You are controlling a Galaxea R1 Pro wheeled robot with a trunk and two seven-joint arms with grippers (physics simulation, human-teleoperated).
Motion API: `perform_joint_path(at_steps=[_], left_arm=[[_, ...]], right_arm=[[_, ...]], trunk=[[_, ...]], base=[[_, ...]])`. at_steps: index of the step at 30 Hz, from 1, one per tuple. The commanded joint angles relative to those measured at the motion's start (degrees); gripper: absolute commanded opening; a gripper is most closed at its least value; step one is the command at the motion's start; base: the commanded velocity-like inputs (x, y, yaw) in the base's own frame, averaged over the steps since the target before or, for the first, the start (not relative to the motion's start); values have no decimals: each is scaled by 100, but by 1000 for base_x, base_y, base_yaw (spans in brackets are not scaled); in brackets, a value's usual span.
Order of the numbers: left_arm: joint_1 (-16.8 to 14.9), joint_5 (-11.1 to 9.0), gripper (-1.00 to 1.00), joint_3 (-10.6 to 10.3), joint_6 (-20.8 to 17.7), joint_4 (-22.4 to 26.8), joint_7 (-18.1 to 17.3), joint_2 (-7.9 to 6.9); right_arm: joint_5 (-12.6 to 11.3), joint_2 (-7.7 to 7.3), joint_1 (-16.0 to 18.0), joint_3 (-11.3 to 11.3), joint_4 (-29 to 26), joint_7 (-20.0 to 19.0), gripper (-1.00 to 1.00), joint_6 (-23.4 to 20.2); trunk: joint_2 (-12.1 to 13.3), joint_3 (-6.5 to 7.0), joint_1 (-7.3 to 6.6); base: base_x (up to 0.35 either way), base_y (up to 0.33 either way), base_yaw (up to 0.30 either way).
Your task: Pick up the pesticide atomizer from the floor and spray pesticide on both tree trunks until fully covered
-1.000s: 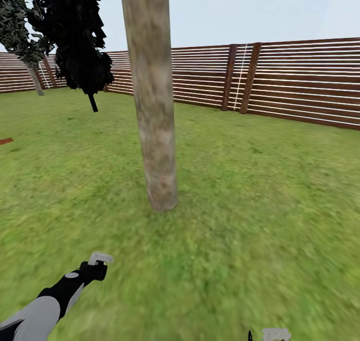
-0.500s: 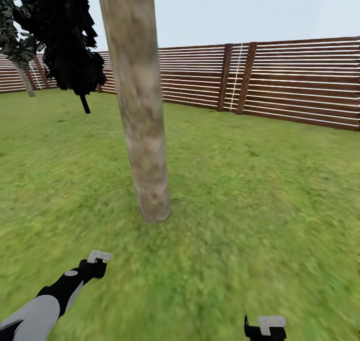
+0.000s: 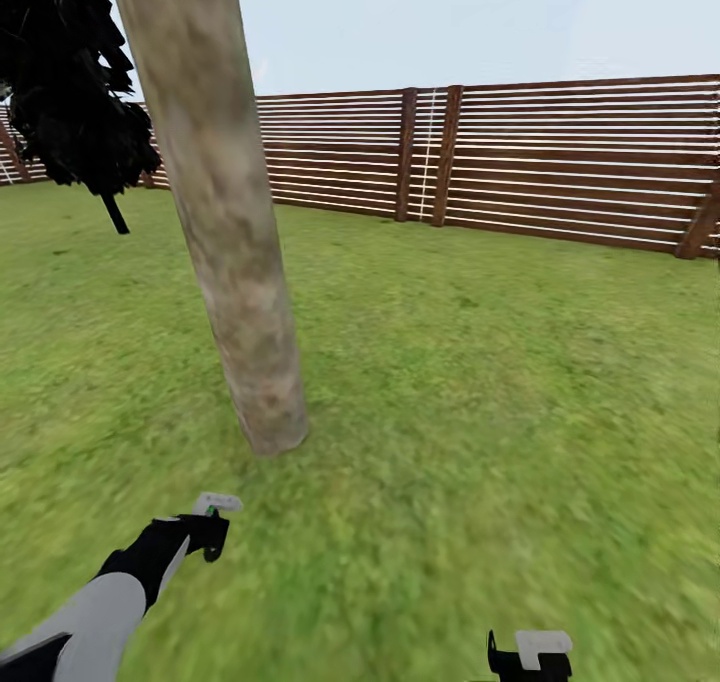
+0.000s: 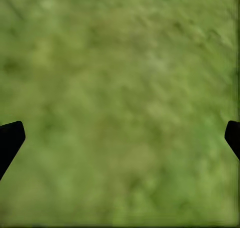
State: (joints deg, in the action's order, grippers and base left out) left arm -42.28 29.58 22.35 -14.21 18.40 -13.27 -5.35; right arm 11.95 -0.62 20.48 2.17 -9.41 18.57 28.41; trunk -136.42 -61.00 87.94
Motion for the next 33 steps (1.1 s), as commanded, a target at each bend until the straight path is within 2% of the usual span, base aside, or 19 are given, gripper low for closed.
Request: perform_joint_path(at_steps=[1,3,8,17,21,27,29,31,32,33], left_arm=[[3,9,-100,-12,-83,26,-1,26],[34,12,-100,-40,-234,67,-15,55],[78,14,-100,-23,-257,74,-11,18],[86,13,-100,-44,-204,68,0,39],[80,10,-100,-29,-183,72,1,46],[68,4,-100,-19,-179,108,17,79],[75,5,-100,-6,-185,382,-5,73],[78,4,-100,-29,-194,553,-19,114],[75,9,-100,-38,-196,599,-21,250],[72,19,-100,-47,-186,631,-17,450]], right_arm=[[0,0,0,1,0,2,100,-1],[0,0,0,3,1,4,100,-2],[0,0,0,1,0,5,100,-2],[-8,-3,0,10,35,32,100,0],[-9,-8,0,12,35,32,100,-2],[-9,-9,0,12,35,32,100,0],[-9,-15,0,18,35,32,100,1],[-9,-17,0,20,35,32,100,3],[-9,-17,0,20,35,32,100,1],[-9,-17,0,20,40,32,100,1]], trunk=[[0,0,0],[0,0,0],[0,0,0],[0,0,0],[0,0,0],[0,0,0],[0,0,0],[0,0,0],[0,0,0],[0,0,0]], base=[[0,0,-79],[0,0,-27],[40,0,-2],[279,0,-32],[26,0,-220],[-134,38,-27],[-85,22,-1],[-24,6,0],[-10,2,0],[-4,1,0]])
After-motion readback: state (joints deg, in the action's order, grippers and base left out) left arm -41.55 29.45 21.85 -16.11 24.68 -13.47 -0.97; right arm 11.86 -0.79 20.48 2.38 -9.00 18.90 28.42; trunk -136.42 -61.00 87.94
